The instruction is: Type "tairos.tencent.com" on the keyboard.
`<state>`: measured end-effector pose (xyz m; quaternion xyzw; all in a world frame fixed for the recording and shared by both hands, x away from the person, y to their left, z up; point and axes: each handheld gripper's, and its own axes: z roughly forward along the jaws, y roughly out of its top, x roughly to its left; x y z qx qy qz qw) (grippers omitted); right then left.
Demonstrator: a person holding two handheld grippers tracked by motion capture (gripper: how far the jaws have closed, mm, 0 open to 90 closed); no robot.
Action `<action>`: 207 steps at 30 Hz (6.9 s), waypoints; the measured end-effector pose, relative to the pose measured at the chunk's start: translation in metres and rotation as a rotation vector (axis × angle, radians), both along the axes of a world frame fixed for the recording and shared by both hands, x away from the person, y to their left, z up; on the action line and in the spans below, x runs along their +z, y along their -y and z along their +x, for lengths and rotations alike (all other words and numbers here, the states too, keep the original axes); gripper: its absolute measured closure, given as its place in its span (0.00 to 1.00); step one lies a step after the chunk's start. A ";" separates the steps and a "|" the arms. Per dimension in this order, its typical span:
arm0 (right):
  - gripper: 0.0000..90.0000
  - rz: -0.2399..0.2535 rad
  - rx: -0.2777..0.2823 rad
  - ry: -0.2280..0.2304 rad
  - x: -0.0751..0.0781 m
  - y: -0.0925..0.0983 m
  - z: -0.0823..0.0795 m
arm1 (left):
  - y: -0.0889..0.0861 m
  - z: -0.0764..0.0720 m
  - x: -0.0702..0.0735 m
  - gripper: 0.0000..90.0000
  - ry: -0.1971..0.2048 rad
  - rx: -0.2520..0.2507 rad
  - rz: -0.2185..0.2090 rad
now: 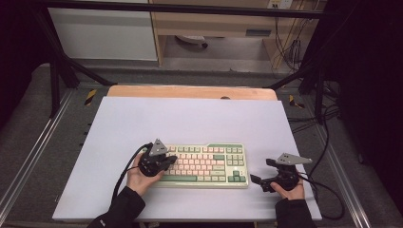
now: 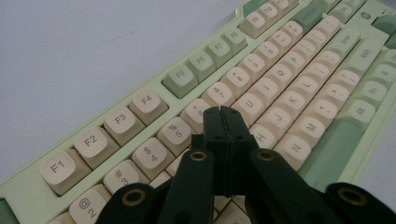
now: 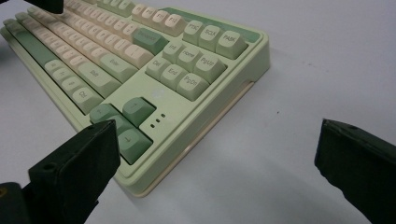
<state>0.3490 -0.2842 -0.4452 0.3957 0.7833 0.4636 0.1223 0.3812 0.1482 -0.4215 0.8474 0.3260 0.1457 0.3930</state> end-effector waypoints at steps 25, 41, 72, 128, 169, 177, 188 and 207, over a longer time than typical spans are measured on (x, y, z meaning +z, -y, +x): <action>0.01 0.000 0.001 -0.001 0.000 0.000 0.000 | -0.004 -0.003 0.003 1.00 0.012 -0.010 -0.026; 0.01 -0.001 0.002 -0.002 0.000 0.000 0.000 | -0.025 -0.016 0.020 1.00 0.033 -0.018 -0.044; 0.01 -0.004 0.002 -0.003 -0.001 -0.001 0.000 | -0.065 -0.020 -0.001 1.00 -0.002 0.053 0.005; 0.70 -0.002 0.102 0.029 0.032 -0.074 0.000 | -0.085 -0.028 0.003 1.00 0.017 0.070 -0.046; 1.00 0.007 0.169 0.001 0.032 -0.174 0.029 | -0.086 -0.028 0.003 1.00 0.023 0.063 -0.048; 1.00 -0.034 0.175 0.004 0.028 -0.195 0.033 | -0.086 -0.028 0.003 1.00 0.023 0.063 -0.047; 1.00 -0.074 0.164 -0.014 0.016 -0.208 0.041 | -0.086 -0.028 0.003 1.00 0.023 0.063 -0.045; 1.00 -0.069 0.176 0.000 0.019 -0.207 0.040 | -0.084 -0.029 0.004 1.00 0.027 0.058 -0.047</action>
